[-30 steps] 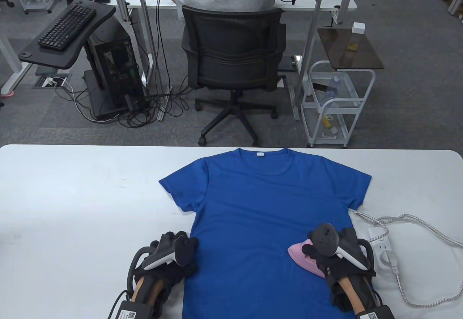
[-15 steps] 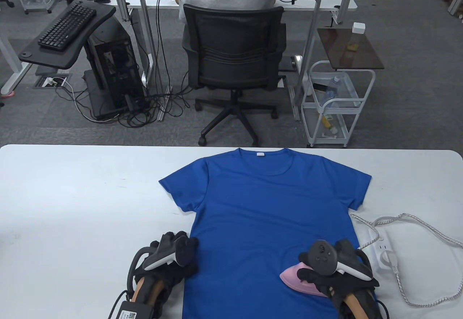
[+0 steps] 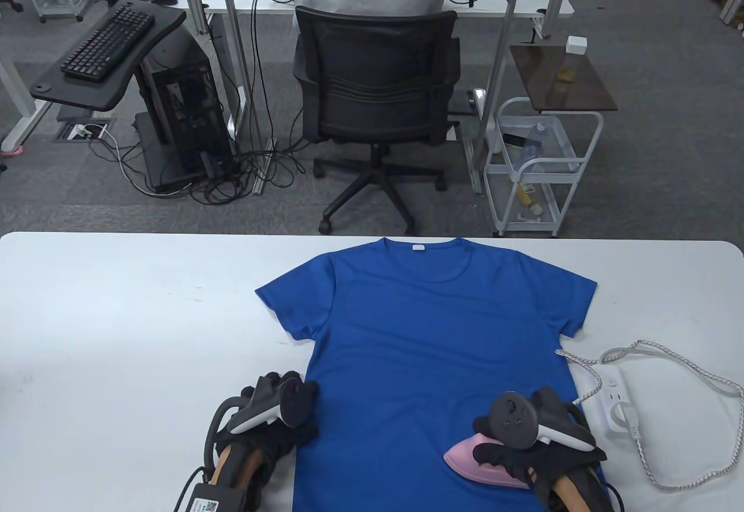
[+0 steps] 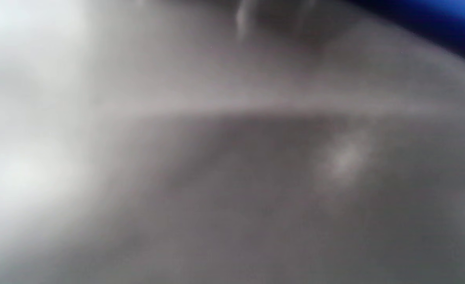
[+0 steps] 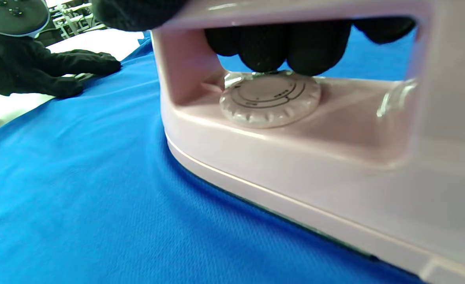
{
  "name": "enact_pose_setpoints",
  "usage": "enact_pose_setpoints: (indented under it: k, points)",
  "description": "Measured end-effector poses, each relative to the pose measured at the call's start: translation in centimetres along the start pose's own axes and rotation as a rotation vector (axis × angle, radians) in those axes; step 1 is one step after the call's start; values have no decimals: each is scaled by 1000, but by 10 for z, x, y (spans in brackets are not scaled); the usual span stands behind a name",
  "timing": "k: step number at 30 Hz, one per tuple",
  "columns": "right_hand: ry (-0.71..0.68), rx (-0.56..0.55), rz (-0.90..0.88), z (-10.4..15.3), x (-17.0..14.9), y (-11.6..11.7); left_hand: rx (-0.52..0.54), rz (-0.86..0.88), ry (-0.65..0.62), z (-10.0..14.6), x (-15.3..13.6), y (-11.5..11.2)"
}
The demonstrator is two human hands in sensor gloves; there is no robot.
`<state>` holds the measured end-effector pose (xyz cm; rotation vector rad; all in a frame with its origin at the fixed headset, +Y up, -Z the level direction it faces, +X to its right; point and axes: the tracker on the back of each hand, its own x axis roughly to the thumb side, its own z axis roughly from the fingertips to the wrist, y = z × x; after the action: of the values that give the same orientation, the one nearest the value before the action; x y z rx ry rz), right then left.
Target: Iron t-shirt with electric iron on table
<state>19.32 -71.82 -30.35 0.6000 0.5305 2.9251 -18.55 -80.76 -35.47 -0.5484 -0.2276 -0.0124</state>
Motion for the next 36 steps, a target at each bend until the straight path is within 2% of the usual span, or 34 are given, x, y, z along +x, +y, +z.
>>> enact_pose_setpoints:
  k: [11, 19, 26, 36]
  points:
    - [164, -122, 2, -40, 11, -7, -4, -3, 1, -1, 1, 0]
    - [233, -145, -38, -65, 17, -11, 2, 3, -2, -1, 1, -1]
    - [173, -99, -39, -57, 23, -10, 9, 12, -1, -1, 0, -2]
    - [-27, -22, 14, -24, 50, 4, 6, 7, 2, 0, 0, -2]
